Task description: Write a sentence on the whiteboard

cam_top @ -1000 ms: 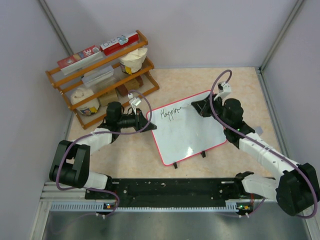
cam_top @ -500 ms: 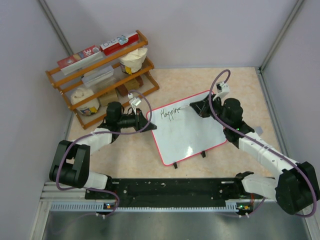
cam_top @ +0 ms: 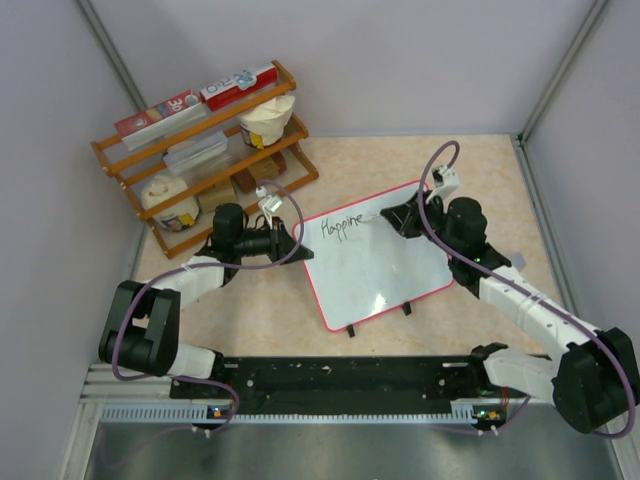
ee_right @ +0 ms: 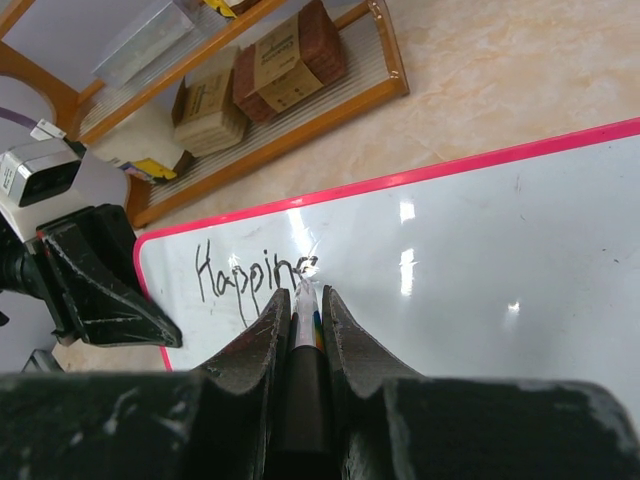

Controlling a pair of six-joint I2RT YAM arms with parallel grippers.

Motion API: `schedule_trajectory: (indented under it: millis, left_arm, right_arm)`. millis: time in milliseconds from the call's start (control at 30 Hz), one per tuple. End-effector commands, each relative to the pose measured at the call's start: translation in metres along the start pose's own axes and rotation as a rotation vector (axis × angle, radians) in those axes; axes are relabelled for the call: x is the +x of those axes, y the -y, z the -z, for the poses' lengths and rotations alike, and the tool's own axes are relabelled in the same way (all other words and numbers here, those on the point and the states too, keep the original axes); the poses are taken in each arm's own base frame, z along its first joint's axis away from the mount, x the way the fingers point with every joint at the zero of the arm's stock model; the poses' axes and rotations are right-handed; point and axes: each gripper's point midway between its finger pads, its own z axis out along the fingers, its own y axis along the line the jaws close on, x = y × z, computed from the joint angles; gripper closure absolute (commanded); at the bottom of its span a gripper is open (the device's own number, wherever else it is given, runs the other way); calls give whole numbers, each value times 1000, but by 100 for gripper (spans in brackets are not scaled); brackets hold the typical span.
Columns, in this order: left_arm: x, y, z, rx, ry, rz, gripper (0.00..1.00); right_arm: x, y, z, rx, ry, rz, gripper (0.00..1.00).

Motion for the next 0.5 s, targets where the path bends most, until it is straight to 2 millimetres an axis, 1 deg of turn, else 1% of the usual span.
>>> schedule_trajectory:
  millis: [0,267,467]
  left_arm:
    - [10,-10,-5,-33,-25,-113,100]
    - [9,-10,-5,-33,-25,-113,100]
    - [10,-10,-5,-34,-26,-112,100]
  right_arm:
    - [-4,9,5,44,13,33,100]
    - [-12,11,7,71,37,40,100]
    - [-26,5,6,66,70,42,100]
